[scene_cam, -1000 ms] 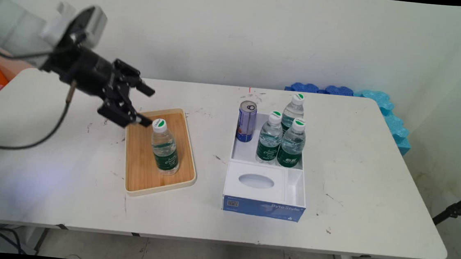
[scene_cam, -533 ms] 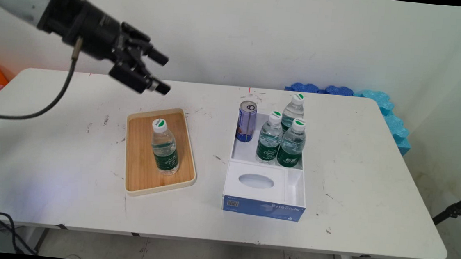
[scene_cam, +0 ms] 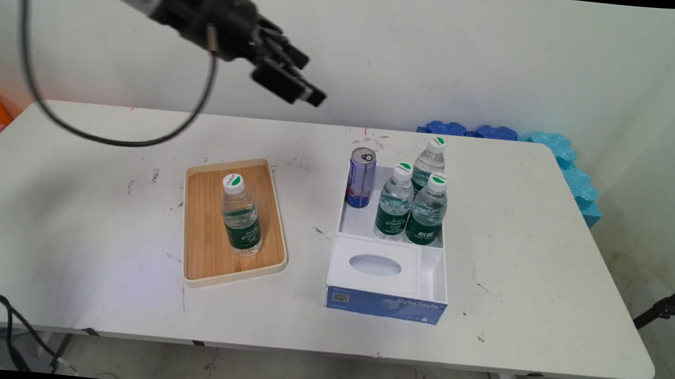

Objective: Pick up the green bottle from the white box

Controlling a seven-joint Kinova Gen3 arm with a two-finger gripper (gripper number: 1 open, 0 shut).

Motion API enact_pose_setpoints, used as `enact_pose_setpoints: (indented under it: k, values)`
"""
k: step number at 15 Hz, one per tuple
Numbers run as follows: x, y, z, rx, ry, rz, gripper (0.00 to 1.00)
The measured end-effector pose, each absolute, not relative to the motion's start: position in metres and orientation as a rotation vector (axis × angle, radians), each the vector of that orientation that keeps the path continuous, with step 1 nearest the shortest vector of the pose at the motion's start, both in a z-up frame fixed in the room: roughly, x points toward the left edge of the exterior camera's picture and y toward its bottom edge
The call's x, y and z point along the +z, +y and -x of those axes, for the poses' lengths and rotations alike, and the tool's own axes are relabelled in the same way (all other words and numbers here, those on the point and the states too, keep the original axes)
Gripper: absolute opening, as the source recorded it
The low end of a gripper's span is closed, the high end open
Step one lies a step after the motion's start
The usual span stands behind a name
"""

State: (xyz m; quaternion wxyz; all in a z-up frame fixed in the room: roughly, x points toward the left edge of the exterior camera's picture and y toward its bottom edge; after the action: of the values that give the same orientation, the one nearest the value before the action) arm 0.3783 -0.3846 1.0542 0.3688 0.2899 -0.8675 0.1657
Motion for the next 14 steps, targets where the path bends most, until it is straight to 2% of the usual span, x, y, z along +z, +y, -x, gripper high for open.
enact_pose_setpoints:
  k: [6, 14]
  values:
    - [1.023, -0.426, -0.322, 0.406, -2.284, -0.736, 1.0]
    - [0.967, -0.451, -0.275, 0.296, -2.412, -0.742, 1.0]
